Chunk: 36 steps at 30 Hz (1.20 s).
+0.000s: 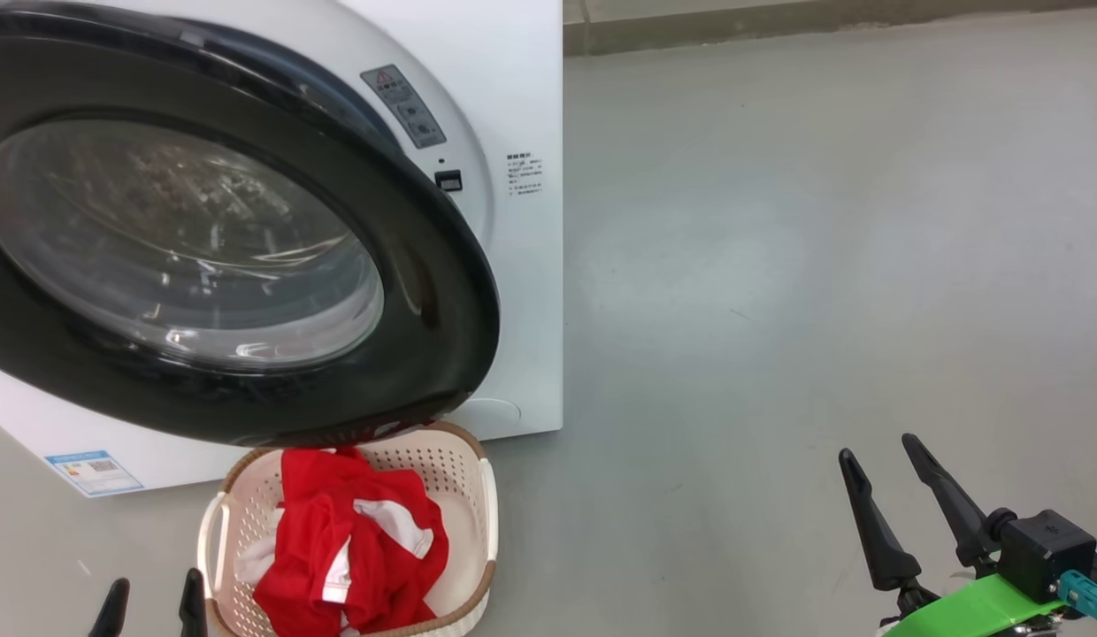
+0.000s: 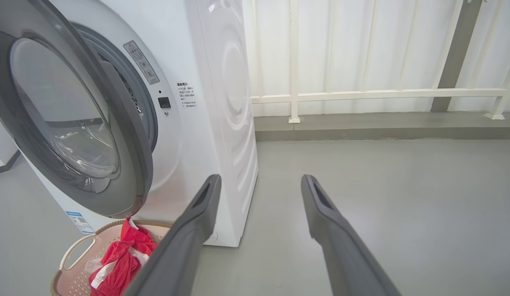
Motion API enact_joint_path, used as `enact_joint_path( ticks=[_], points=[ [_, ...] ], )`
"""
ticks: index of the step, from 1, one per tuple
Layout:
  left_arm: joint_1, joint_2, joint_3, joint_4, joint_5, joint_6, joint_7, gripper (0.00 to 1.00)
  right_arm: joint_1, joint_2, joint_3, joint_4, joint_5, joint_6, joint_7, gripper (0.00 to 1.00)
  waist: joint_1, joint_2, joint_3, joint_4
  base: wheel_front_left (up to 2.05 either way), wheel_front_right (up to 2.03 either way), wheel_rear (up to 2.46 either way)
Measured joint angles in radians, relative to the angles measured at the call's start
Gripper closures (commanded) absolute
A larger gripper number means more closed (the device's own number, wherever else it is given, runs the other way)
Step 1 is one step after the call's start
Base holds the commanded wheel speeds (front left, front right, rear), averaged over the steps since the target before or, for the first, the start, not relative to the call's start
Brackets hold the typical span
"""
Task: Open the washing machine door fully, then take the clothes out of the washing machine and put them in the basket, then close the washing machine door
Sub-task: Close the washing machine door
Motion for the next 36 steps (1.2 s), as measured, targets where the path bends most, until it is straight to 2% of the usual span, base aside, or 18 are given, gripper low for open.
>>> enact_joint_path(
  ticks=[4, 27, 28, 29, 30, 31, 36],
  points=[
    [0.003, -0.001, 0.000, -0.017, 0.038, 0.000, 0.000, 0.00, 0.002, 0.000, -0.003, -0.001, 0.000, 0.000, 0.000, 0.00, 0.0000, 0.0000, -0.009, 0.004, 0.00, 0.00, 0.00],
    [0.021, -0.016, -0.016, -0.005, 0.069, 0.000, 0.000, 0.00, 0.040, 0.002, -0.033, -0.008, 0.000, 0.000, 0.000, 0.00, 0.0000, 0.0000, -0.021, 0.026, 0.00, 0.00, 0.00],
    [0.021, -0.016, -0.019, -0.005, 0.070, 0.000, 0.000, 0.00, 0.040, 0.003, -0.033, -0.010, 0.000, 0.000, 0.000, 0.21, 0.0000, 0.0000, -0.020, 0.030, 0.00, 0.00, 0.00],
    [0.021, -0.016, -0.021, -0.005, 0.071, 0.000, 0.000, 0.00, 0.040, 0.003, -0.032, -0.013, 0.000, 0.000, 0.000, 0.61, 0.0000, 0.0000, -0.020, 0.034, 0.00, 0.00, 0.00],
    [0.021, -0.016, -0.023, -0.006, 0.073, 0.000, 0.000, 0.00, 0.040, 0.003, -0.031, -0.015, 0.000, 0.000, 0.000, 0.88, 0.0000, 0.0000, -0.020, 0.039, 0.00, 0.00, 0.00],
    [0.021, -0.016, -0.028, -0.007, 0.075, 0.000, 0.000, 0.00, 0.040, 0.003, -0.029, -0.018, 0.000, 0.000, 0.000, 1.00, 0.0000, 0.0000, -0.019, 0.045, 0.00, 0.00, 0.00],
    [0.020, -0.020, -0.043, -0.009, 0.082, 0.000, 0.000, 0.00, 0.036, 0.004, 0.002, -0.024, 0.000, 0.000, 0.000, 1.00, 0.0000, 0.0000, -0.016, 0.081, 0.00, 0.00, 0.00]
  ],
)
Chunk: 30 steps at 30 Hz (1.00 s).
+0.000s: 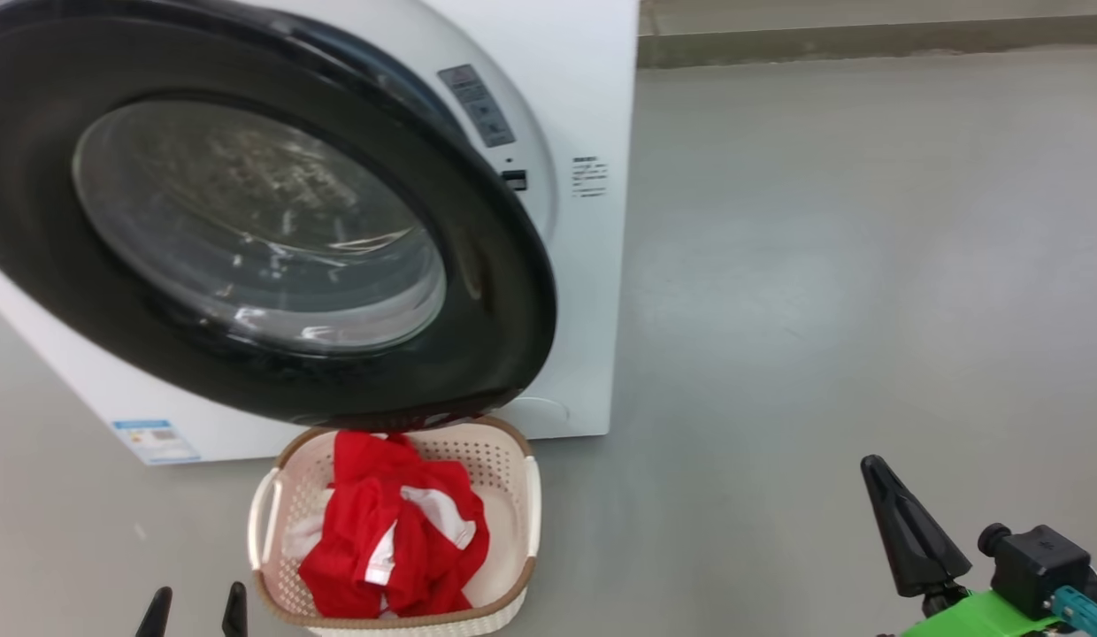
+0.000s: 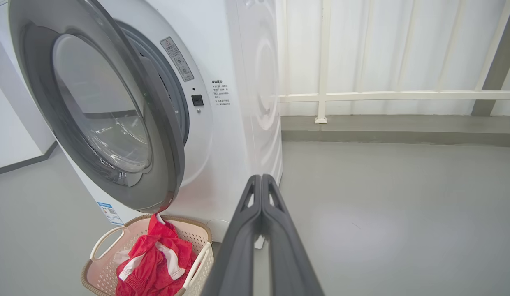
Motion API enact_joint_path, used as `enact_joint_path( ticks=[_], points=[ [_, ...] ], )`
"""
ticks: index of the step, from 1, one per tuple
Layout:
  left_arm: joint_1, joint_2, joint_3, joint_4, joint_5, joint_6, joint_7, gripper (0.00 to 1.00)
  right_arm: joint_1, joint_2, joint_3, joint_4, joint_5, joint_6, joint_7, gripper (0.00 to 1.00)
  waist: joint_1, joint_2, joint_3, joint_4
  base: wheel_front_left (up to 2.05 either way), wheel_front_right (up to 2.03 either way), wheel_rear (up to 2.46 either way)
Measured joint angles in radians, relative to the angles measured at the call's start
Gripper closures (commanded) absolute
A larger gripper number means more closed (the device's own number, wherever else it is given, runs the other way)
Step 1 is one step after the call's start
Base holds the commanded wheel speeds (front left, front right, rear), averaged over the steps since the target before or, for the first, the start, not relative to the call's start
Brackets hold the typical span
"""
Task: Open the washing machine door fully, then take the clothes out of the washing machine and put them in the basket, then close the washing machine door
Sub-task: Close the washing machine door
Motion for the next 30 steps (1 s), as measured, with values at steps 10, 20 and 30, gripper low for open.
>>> enact_joint_path(
  ticks=[10, 20, 30],
  points=[
    [-0.004, -0.019, -0.009, 0.004, 0.012, 0.000, 0.000, 0.00, -0.117, 0.018, 0.097, 0.022, 0.005, 0.000, 0.000, 1.00, 0.0000, 0.0000, 0.008, 0.102, 0.00, 0.00, 0.00],
    [-0.054, -0.040, -0.026, 0.011, 0.014, 0.000, 0.000, 0.00, -0.293, 0.028, 0.194, 0.088, 0.007, 0.000, 0.000, 1.00, 0.0000, 0.0000, 0.044, 0.214, 0.00, 0.00, 0.00],
    [-0.120, -0.063, -0.060, 0.015, 0.014, 0.000, 0.000, 0.00, -0.440, 0.023, 0.236, 0.163, 0.007, 0.000, 0.000, 1.00, 0.0000, 0.0000, 0.121, 0.282, 0.00, 0.00, 0.00]
  ],
)
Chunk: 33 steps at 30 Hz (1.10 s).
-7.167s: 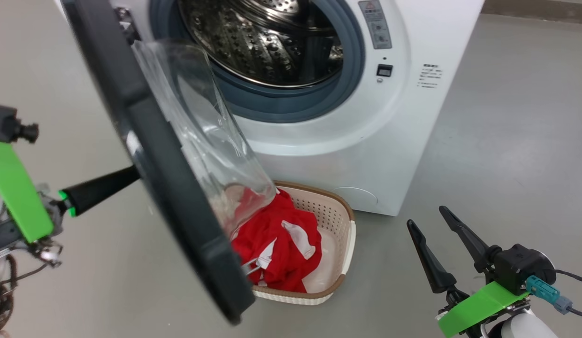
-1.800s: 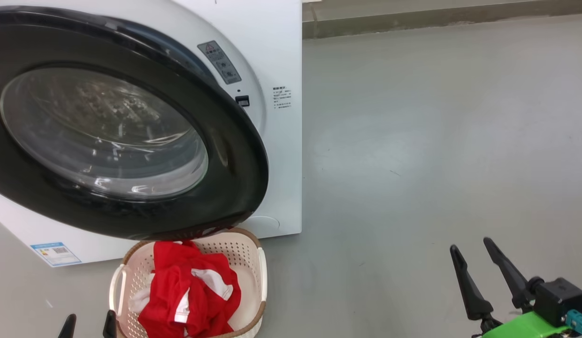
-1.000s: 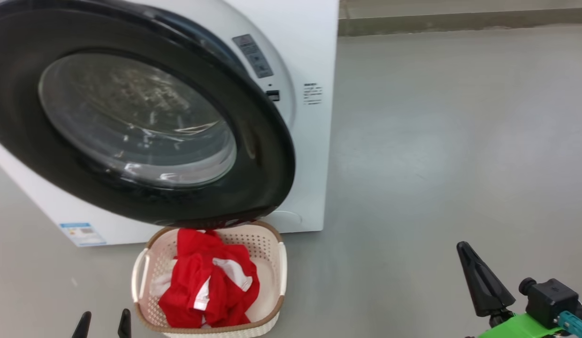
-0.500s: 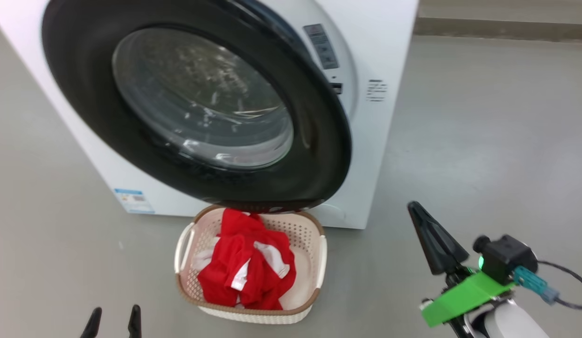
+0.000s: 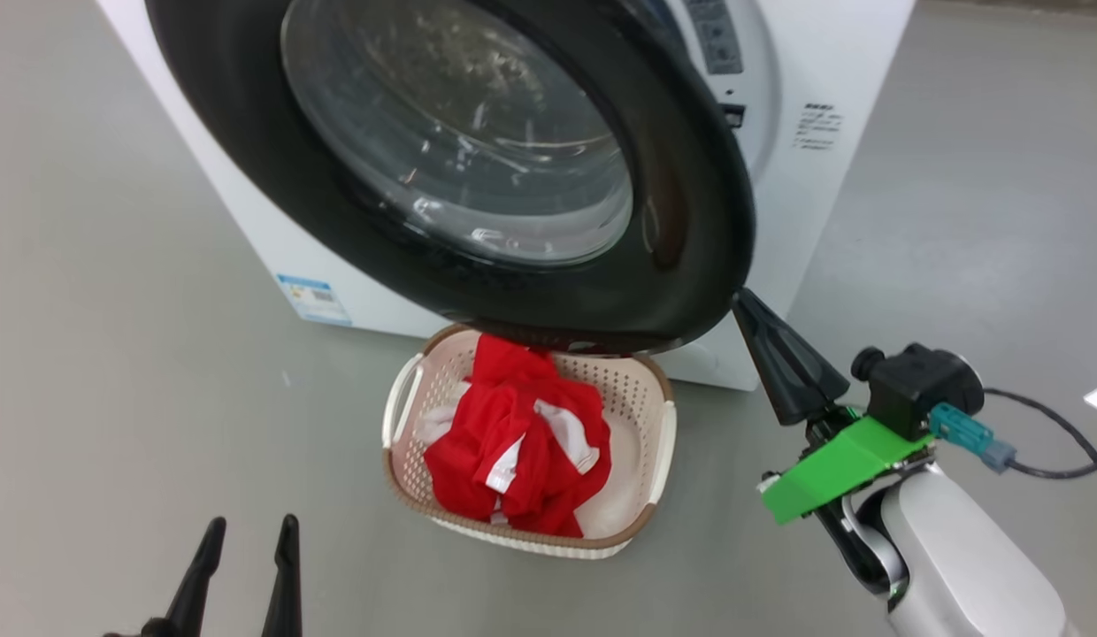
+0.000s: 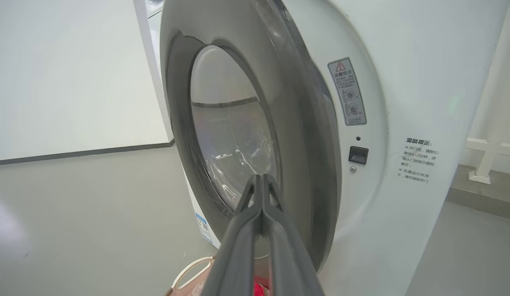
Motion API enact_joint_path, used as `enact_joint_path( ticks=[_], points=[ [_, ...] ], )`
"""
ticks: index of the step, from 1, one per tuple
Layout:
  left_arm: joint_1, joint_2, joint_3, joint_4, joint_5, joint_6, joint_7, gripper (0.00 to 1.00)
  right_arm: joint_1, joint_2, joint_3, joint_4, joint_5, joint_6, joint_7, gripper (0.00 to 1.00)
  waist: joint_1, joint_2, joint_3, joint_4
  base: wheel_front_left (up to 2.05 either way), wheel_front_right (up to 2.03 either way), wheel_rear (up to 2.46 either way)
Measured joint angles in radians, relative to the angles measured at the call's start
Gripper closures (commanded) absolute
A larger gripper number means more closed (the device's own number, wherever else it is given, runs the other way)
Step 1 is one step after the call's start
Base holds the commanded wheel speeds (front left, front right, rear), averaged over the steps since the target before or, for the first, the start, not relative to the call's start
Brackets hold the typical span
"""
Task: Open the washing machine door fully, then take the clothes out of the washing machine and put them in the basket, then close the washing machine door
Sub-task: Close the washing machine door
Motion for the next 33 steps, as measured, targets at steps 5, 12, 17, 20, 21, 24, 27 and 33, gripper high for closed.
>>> enact_joint_path(
  ticks=[5, 12, 17, 20, 21, 24, 27, 33],
  points=[
    [-0.026, -0.002, -0.005, 0.003, 0.000, 0.000, 0.000, 0.00, -0.063, -0.003, 0.015, 0.037, 0.000, 0.000, 0.000, 1.00, 0.0000, 0.0000, 0.035, 0.023, 0.00, 0.00, 0.00],
    [-0.056, -0.003, -0.021, 0.006, -0.003, 0.000, 0.000, 0.00, -0.130, -0.006, 0.015, 0.075, 0.017, 0.000, 0.000, 1.00, 0.0000, 0.0000, 0.076, 0.046, 0.00, 0.00, 0.00],
    [-0.081, -0.004, -0.033, 0.007, -0.012, 0.000, 0.000, 0.00, -0.170, -0.010, 0.014, 0.090, 0.017, 0.000, 0.000, 1.00, 0.0000, 0.0000, 0.102, 0.058, 0.00, 0.00, 0.00],
    [-0.096, -0.004, -0.035, 0.006, -0.016, 0.000, 0.000, 0.00, -0.195, -0.011, 0.012, 0.099, 0.017, 0.000, 0.000, 1.00, 0.0000, 0.0000, 0.119, 0.065, 0.00, 0.00, 0.00],
    [-0.098, -0.005, -0.036, 0.006, -0.019, 0.000, 0.000, 0.00, -0.201, -0.012, 0.009, 0.099, 0.017, 0.000, 0.000, 1.00, 0.0000, 0.0000, 0.125, 0.066, 0.00, 0.00, 0.00],
    [-0.099, -0.006, -0.039, 0.006, -0.021, 0.000, 0.000, 0.00, -0.220, -0.012, -0.012, 0.104, 0.017, 0.001, 0.000, 1.00, 0.0000, 0.0000, 0.141, 0.071, 0.00, 0.00, 0.00],
    [-0.113, -0.007, -0.042, 0.006, -0.022, 0.000, 0.000, 0.00, -0.238, -0.010, -0.028, 0.105, 0.017, 0.003, 0.000, 1.00, 0.0000, 0.0000, 0.157, 0.074, 0.00, 0.00, 0.00],
    [-0.144, -0.008, -0.055, 0.004, -0.030, 0.000, 0.000, 0.00, -0.281, -0.008, -0.075, 0.107, 0.017, 0.003, 0.000, 1.00, 0.0000, 0.0000, 0.191, 0.081, 0.00, 0.00, 0.00]
  ],
)
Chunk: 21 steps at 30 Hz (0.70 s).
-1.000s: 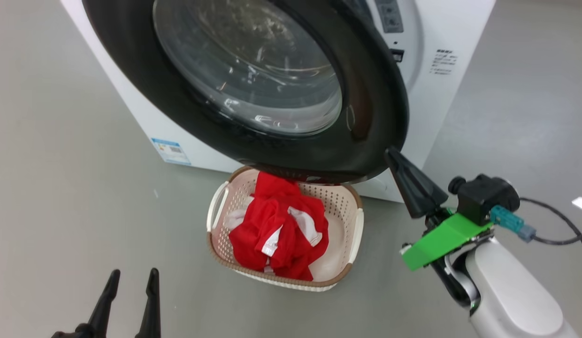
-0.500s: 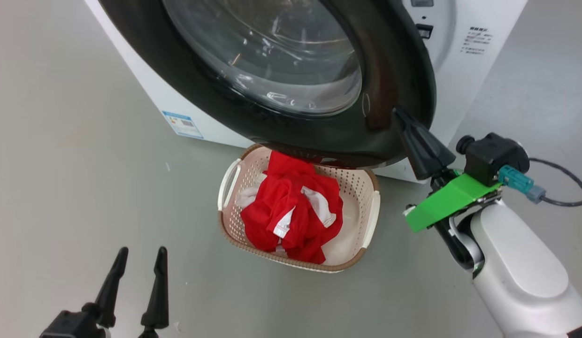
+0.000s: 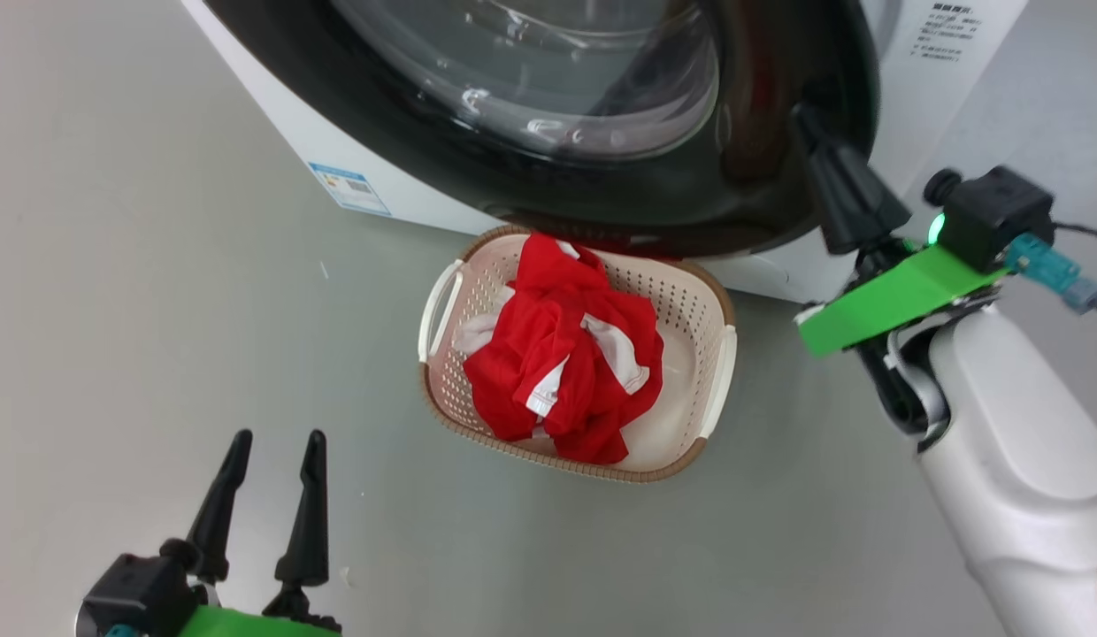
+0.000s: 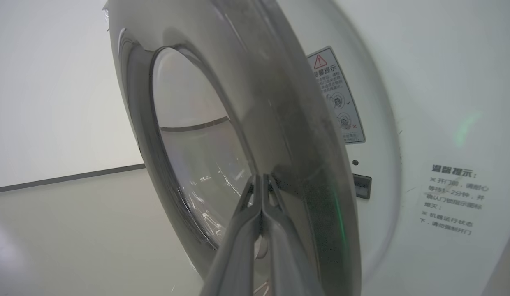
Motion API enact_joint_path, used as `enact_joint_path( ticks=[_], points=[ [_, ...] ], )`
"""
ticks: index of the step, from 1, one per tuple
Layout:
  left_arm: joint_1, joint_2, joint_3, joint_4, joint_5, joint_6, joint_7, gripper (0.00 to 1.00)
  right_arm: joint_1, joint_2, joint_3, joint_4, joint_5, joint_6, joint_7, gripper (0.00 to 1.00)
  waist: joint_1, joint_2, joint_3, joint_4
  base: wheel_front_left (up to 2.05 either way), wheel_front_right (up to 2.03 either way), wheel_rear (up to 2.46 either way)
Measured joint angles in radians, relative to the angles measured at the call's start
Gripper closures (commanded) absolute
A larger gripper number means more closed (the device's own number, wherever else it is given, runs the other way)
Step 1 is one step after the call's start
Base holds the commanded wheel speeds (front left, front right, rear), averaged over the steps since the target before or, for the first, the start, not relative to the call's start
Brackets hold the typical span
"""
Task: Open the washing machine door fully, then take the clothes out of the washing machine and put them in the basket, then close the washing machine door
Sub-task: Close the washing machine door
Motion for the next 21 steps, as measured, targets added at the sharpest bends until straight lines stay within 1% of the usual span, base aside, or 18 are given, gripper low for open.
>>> enact_joint_path(
  ticks=[11, 14, 16, 18, 21],
  points=[
    [-0.067, -0.004, -0.014, -0.006, -0.009, 0.000, 0.000, 0.00, -0.130, -0.004, -0.077, 0.017, -0.001, 0.000, 0.000, 1.00, 0.0000, 0.0000, 0.076, 0.011, 0.00, 0.00, 0.00],
    [-0.079, -0.004, -0.017, -0.006, -0.010, 0.000, 0.000, 0.00, -0.147, 0.002, -0.084, 0.020, -0.002, 0.013, -0.002, 1.00, 0.0000, 0.0000, 0.095, 0.015, 0.00, 0.00, 0.00],
    [-0.090, -0.004, -0.019, -0.007, -0.012, 0.000, 0.000, 0.00, -0.162, 0.009, -0.097, 0.024, -0.002, 0.013, -0.003, 1.00, 0.0000, 0.0000, 0.106, 0.017, 0.00, 0.00, 0.00],
    [-0.099, -0.005, -0.020, -0.009, -0.013, 0.000, 0.000, 0.00, -0.170, 0.013, -0.099, 0.023, -0.007, 0.022, -0.004, 1.00, 0.0000, 0.0000, 0.116, 0.019, 0.00, 0.00, 0.00],
    [-0.108, -0.005, -0.021, -0.008, -0.013, 0.000, 0.000, 0.00, -0.178, 0.020, -0.095, 0.024, -0.012, 0.023, -0.004, 1.00, 0.0000, 0.0000, 0.123, 0.019, 0.00, 0.00, 0.00]
  ],
)
